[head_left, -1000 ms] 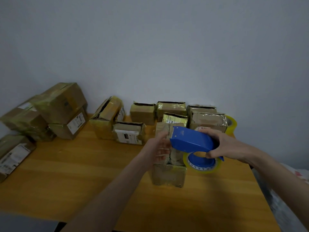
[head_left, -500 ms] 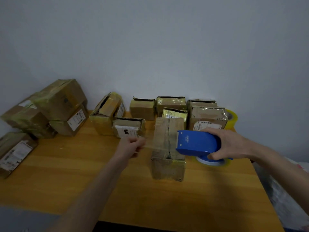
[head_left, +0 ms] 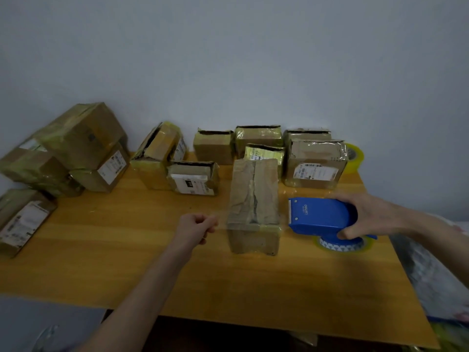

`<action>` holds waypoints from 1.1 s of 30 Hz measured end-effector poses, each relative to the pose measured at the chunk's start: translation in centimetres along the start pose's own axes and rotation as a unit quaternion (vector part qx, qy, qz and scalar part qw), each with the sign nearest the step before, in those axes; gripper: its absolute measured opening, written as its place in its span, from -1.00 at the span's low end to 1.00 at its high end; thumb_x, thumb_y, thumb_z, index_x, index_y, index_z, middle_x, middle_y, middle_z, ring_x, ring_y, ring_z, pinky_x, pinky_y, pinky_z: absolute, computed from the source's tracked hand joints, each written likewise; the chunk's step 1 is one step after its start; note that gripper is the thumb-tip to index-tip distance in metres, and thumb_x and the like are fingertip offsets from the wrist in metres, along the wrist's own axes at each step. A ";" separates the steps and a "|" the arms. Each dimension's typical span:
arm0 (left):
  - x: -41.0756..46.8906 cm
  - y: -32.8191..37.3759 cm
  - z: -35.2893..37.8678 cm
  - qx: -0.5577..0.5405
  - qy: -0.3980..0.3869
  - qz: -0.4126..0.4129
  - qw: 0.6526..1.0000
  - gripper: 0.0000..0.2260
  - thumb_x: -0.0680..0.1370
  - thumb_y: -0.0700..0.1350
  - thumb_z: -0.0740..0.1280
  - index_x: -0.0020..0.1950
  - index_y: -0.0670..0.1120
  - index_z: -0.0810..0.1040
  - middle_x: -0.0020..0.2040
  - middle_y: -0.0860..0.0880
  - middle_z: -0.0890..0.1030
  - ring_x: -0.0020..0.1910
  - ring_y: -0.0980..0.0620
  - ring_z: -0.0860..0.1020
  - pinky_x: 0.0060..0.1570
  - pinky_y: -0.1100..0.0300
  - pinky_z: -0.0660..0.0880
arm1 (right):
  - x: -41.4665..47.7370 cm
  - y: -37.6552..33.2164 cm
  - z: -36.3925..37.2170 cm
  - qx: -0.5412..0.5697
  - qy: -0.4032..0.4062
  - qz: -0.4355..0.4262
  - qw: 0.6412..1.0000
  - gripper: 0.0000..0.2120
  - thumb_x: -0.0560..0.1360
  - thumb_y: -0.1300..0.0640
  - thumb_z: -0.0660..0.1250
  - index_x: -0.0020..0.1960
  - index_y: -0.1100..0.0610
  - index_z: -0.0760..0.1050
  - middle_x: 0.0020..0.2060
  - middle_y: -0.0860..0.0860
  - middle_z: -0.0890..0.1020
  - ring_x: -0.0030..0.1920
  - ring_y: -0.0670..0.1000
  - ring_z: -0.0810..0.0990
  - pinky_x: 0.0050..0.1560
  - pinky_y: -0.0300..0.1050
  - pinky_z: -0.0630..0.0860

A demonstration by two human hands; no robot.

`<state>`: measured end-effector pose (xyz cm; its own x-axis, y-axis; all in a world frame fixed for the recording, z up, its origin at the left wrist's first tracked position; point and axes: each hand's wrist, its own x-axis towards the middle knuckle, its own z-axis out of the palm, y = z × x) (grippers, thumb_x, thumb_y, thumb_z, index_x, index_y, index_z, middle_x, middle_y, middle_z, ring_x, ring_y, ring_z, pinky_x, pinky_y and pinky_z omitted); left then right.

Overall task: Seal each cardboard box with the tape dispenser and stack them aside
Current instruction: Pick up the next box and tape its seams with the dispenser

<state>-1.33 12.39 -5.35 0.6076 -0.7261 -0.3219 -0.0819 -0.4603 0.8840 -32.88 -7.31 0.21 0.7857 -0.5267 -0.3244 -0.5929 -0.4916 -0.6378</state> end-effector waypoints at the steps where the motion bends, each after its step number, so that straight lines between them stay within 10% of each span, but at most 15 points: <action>1: 0.1 -0.2 0.1 0.000 -0.001 -0.006 1.000 -0.80 0.54 -0.08 0.38 -0.22 -0.15 0.63 -0.38 0.01 0.53 -0.39 0.10 0.41 -0.44 0.28 0.41 | 0.1 0.2 0.1 0.000 -0.003 0.005 1.000 -0.45 0.33 0.21 0.55 0.21 -0.10 0.42 0.03 -0.11 0.60 -0.01 -0.17 0.59 -0.06 -0.25 0.56; 24: 2.6 -2.0 2.5 0.142 -0.019 -0.006 0.990 -0.64 0.59 0.08 0.25 -0.27 -0.10 0.62 -0.42 0.02 0.58 -0.47 0.08 0.47 -0.48 0.18 0.53 | 3.5 2.6 4.6 0.018 -0.066 0.038 0.997 -0.40 0.23 0.00 0.49 0.19 -0.29 0.35 0.02 -0.18 0.56 0.00 -0.18 0.57 -0.03 -0.21 0.54; 28: 3.4 -1.8 1.5 0.359 -0.035 0.005 0.933 -0.58 0.59 0.16 0.20 0.39 0.00 0.44 -0.22 -0.07 0.67 -0.34 0.00 0.60 -0.35 0.13 0.56 | 3.4 2.8 4.8 0.024 -0.055 0.029 0.998 -0.41 0.27 0.03 0.50 0.20 -0.27 0.34 0.03 -0.15 0.57 0.02 -0.12 0.58 0.02 -0.13 0.57; 33: 0.5 -2.2 1.8 0.408 0.125 0.340 0.838 -0.71 0.56 -0.18 0.30 0.28 -0.09 0.55 0.06 -0.10 0.61 -0.05 -0.05 0.60 -0.16 0.23 0.48 | 2.8 2.9 5.2 0.005 -0.031 0.022 0.999 -0.42 0.29 -0.04 0.54 0.20 -0.24 0.34 0.05 -0.17 0.56 0.03 -0.13 0.57 0.08 -0.09 0.56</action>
<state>-2.28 12.12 -8.09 0.3386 -0.8797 0.3338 -0.9276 -0.2527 0.2751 -31.47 -6.65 -6.22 0.7687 -0.5029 -0.3953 -0.6254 -0.4613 -0.6293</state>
